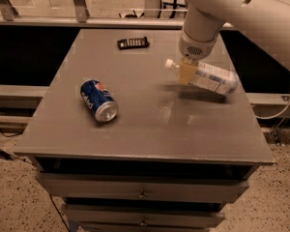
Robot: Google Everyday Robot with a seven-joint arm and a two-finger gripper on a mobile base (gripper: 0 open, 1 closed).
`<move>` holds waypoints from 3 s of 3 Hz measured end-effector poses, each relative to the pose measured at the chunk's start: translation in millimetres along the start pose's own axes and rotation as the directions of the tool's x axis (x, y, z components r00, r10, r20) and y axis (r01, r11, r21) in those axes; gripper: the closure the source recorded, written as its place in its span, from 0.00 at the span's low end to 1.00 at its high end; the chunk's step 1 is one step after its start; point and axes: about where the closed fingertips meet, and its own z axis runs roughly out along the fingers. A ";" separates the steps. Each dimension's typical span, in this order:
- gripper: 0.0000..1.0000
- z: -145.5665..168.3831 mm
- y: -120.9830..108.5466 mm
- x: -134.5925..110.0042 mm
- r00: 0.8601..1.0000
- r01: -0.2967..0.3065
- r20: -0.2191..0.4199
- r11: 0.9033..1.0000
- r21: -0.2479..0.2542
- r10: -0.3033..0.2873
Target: Place blue plastic bottle upright
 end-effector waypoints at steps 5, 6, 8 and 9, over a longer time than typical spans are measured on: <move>1.00 -114.1 -32.3 -26.3 0.426 -0.014 0.881 0.975 -0.221 0.206; 1.00 -130.4 -27.9 -24.0 0.278 -0.002 0.922 0.961 -0.278 0.268; 1.00 -121.8 -14.3 -13.6 0.165 -0.002 0.921 0.934 -0.358 0.354; 1.00 -113.1 -7.8 -12.0 0.146 0.001 0.917 0.927 -0.375 0.371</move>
Offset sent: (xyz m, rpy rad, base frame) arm -0.0013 0.0214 0.1432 0.7887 -0.1581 0.2289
